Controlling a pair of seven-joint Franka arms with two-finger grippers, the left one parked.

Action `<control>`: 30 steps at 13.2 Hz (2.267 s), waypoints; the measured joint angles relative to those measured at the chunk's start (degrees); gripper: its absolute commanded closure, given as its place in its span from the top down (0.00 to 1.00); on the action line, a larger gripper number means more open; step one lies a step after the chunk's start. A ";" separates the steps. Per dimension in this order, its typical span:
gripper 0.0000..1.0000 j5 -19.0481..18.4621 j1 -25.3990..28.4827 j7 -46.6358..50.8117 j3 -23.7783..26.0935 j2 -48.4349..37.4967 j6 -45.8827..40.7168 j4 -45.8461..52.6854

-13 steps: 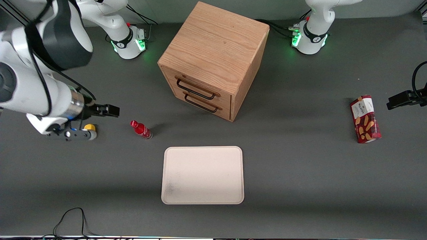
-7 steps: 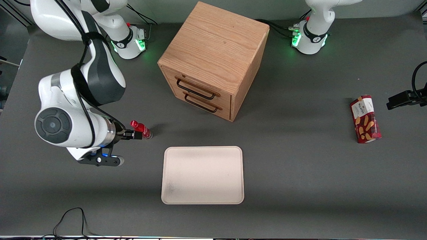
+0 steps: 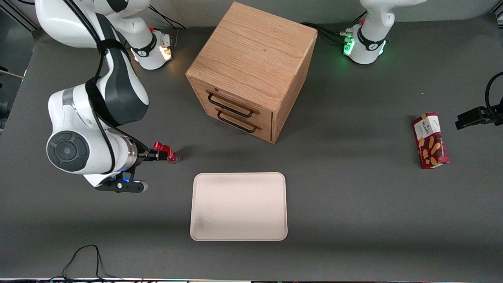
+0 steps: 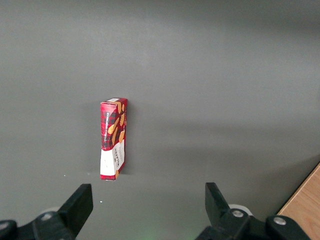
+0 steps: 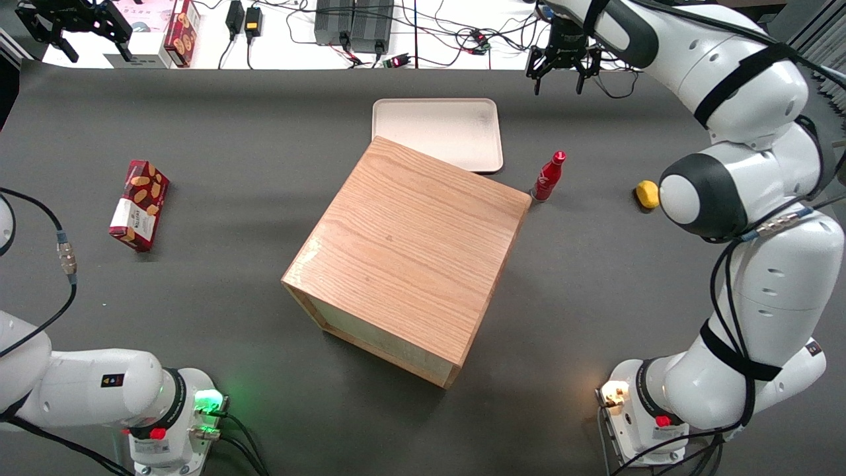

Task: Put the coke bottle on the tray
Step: 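Lower the right gripper over the bottle's middle and close on it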

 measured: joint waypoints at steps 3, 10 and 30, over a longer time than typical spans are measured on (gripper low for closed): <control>1.00 0.00 -0.14 -6.34 -0.06 -6.85 2.07 -8.62; 1.00 0.00 -0.17 -10.91 -0.14 -18.76 3.32 -20.95; 0.99 -0.03 -0.07 -11.57 -0.07 -17.39 39.04 -47.32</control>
